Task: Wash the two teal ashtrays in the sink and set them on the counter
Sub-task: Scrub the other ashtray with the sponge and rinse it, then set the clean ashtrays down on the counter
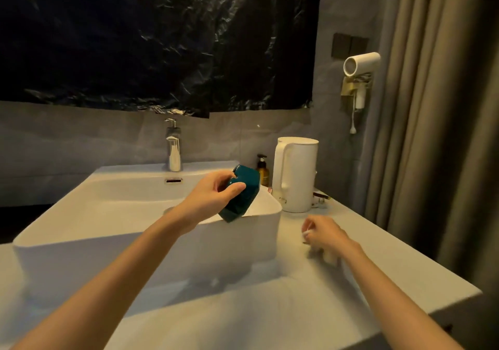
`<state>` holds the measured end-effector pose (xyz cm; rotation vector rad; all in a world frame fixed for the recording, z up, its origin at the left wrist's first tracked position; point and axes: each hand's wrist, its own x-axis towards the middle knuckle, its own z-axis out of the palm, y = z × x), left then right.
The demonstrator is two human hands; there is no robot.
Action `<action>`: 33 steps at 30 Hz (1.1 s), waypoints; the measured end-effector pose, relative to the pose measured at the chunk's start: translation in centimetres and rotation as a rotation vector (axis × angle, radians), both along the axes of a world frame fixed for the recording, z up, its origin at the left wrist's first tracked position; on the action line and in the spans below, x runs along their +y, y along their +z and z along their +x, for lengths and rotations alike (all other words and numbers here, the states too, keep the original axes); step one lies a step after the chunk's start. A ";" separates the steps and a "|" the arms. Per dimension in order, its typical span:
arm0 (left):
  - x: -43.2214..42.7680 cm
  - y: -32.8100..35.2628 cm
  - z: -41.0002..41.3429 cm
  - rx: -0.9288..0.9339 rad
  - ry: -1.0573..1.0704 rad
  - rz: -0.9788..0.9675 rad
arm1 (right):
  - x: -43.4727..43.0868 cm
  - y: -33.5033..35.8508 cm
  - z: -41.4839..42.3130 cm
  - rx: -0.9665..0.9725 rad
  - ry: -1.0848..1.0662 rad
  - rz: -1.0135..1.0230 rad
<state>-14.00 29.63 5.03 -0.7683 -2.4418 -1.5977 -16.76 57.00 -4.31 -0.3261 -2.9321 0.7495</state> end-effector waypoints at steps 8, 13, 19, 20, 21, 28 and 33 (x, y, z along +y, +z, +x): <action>0.7 -0.5 1.4 0.031 -0.031 -0.110 | -2.8 3.0 2.8 0.351 0.152 0.070; -2.4 -0.3 3.1 0.195 -0.022 -0.267 | -8.2 8.6 5.7 0.443 0.699 -0.077; -9.2 -0.4 6.9 0.391 0.065 -0.528 | -15.4 9.8 5.7 0.469 1.053 0.056; -10.6 -0.7 7.6 0.410 0.091 -0.569 | -16.6 9.7 5.8 0.483 1.084 0.081; -12.0 -1.0 8.4 0.424 0.111 -0.606 | -17.9 9.6 5.9 0.488 1.116 0.100; -21.6 -4.3 14.5 0.338 0.273 -0.825 | -29.3 6.4 7.6 0.570 1.329 0.261; -28.4 -8.5 18.0 0.401 0.444 -0.971 | -36.6 3.3 8.5 0.537 1.529 0.198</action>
